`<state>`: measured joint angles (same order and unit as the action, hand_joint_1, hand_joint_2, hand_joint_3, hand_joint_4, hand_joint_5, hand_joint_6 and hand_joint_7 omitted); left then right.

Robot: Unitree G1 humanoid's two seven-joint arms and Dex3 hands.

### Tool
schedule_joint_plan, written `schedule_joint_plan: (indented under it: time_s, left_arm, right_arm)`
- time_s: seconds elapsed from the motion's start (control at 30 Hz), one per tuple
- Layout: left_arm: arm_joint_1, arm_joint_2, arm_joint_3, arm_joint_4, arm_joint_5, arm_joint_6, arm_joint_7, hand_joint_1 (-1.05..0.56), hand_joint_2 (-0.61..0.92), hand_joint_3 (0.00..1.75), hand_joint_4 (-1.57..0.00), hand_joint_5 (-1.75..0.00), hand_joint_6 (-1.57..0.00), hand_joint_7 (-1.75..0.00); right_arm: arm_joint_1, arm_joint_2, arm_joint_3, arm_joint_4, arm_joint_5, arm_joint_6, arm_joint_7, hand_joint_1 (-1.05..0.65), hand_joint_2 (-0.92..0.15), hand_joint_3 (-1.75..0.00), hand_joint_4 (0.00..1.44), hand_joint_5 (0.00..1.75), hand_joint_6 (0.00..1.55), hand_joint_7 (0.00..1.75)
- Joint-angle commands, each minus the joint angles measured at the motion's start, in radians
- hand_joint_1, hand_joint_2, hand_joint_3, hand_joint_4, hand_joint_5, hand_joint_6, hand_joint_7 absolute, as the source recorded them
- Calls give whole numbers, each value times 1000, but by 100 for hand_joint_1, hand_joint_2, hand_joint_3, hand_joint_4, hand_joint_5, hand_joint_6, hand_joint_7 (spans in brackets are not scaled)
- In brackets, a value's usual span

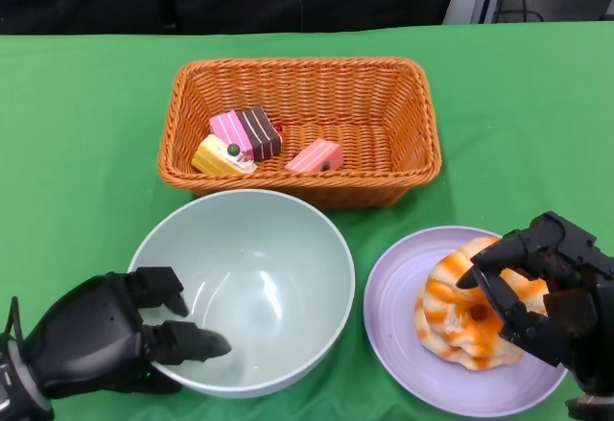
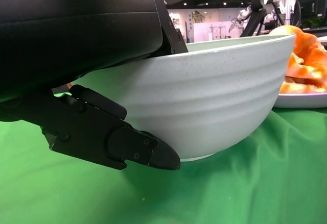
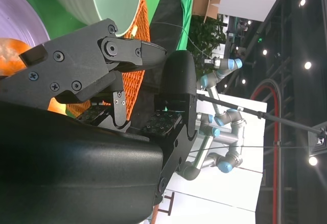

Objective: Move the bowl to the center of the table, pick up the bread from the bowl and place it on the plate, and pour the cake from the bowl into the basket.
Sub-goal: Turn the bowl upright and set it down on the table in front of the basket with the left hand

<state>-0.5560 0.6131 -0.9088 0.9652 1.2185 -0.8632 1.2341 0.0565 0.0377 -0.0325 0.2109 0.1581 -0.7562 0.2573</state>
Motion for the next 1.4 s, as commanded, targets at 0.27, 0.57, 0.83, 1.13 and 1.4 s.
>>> schedule_joint_plan:
  time_s: [0.27,0.57,0.83,1.13,1.4]
  left_arm:
    - [40,35,43,-49,-38,37,-103,-72,92,18,-40,-1,-42,0]
    - [51,70,75,-115,-54,52,-251,-89,92,31,-21,0,-29,0]
    - [38,74,97,-107,-60,18,-249,-104,92,52,-14,0,-17,-1]
    - [13,31,120,2,-97,-161,-87,-105,92,57,-12,-1,-11,-1]
    - [32,-42,222,81,-216,-527,88,-69,92,38,-64,-7,-53,-5]
  right_arm:
    - [4,-11,-5,-4,9,-3,-2,-11,-72,-59,78,125,70,113]
    - [1,-7,-6,3,10,-11,-2,-8,-72,-61,77,127,70,115]
    - [-2,-2,-5,9,0,-8,-12,-8,-70,-64,76,128,69,116]
    - [-12,-2,-8,31,-5,-16,-18,-10,-69,-65,76,128,69,116]
    - [-15,-3,-8,47,6,-20,-10,-10,-69,-64,76,128,70,116]
